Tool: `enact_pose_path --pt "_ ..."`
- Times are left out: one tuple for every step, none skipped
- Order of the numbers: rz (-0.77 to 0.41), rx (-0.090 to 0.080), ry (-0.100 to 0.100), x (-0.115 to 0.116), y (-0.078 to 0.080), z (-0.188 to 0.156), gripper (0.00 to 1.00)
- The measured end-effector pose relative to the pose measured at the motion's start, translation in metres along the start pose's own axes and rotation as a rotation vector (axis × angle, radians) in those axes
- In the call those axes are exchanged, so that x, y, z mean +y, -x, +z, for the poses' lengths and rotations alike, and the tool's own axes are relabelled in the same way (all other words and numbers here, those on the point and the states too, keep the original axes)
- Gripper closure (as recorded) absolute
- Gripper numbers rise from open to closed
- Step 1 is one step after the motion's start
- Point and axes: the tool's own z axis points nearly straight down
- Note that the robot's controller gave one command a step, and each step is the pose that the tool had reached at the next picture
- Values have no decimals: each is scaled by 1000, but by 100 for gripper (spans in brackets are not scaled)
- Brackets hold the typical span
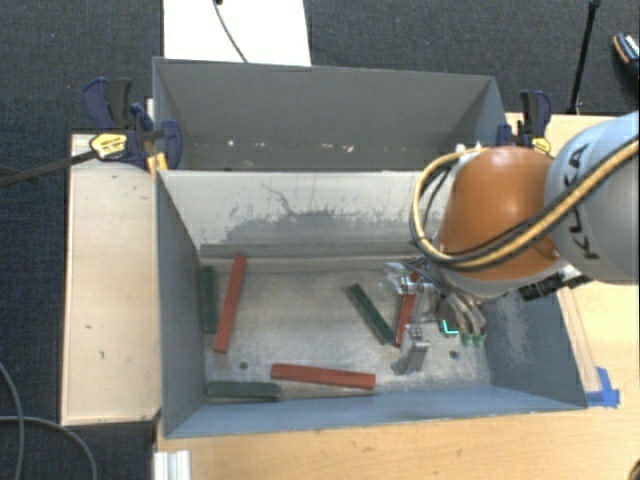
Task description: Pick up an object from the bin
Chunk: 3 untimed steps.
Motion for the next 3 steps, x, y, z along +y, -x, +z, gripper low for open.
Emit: enact_pose_path --pt "-9 -1 -1 -55 18 107 0" --pt "-9 -7 0 -52 20 103 100" --pt "-8 -7 0 -53 20 103 0"
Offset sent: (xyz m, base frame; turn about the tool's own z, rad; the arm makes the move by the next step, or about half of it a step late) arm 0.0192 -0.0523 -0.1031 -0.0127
